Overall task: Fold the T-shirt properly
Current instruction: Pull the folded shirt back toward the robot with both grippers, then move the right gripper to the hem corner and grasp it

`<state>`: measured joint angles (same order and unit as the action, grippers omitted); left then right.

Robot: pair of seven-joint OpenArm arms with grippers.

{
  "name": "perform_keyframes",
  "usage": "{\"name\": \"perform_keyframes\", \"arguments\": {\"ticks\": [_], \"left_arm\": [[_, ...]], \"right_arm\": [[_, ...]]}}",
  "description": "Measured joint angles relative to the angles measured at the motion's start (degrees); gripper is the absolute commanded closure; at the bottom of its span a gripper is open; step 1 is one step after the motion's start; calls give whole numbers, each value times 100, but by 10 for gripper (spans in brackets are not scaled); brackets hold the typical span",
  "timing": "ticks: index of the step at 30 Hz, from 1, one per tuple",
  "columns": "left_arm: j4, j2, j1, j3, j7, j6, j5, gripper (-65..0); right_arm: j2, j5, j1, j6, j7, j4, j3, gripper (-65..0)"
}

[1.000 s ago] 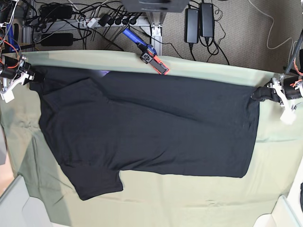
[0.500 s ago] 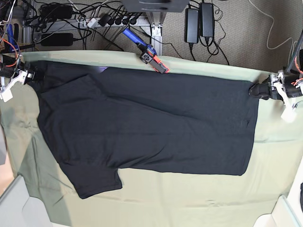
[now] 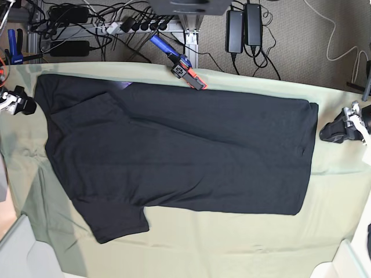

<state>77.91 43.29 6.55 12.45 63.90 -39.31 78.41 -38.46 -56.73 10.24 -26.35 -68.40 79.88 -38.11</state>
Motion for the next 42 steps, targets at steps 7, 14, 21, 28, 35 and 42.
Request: {"name": "perform_keyframes", "arguments": {"ticks": [7, 14, 21, 28, 35, 42], "left_arm": [[623, 0, -4, -57, -63, 2, -155, -343], [1139, -205, 37, -87, -101, 2, -444, -343], [1740, -219, 208, -87, -181, 2, -634, -343], [1738, -195, 402, -87, -223, 2, -732, -343], [1738, -201, 514, -87, -221, 0, -730, -343], [1738, -203, 505, -87, -223, 0, -704, -343]], "right_arm": [[-184, 24, -11, 0, 133, 50, -57, -409], [-70, 68, -590, 0, 269, 37, -52, -407], [-76, 686, -2009, 11, 754, -481, 343, -407], [24, 1292, -3709, 17, 1641, -2382, 1567, -407], [874, 2221, -4642, 24, 2433, -4065, 2721, -407], [1204, 2739, -4662, 24, 2833, -4345, 3064, -407]]}}
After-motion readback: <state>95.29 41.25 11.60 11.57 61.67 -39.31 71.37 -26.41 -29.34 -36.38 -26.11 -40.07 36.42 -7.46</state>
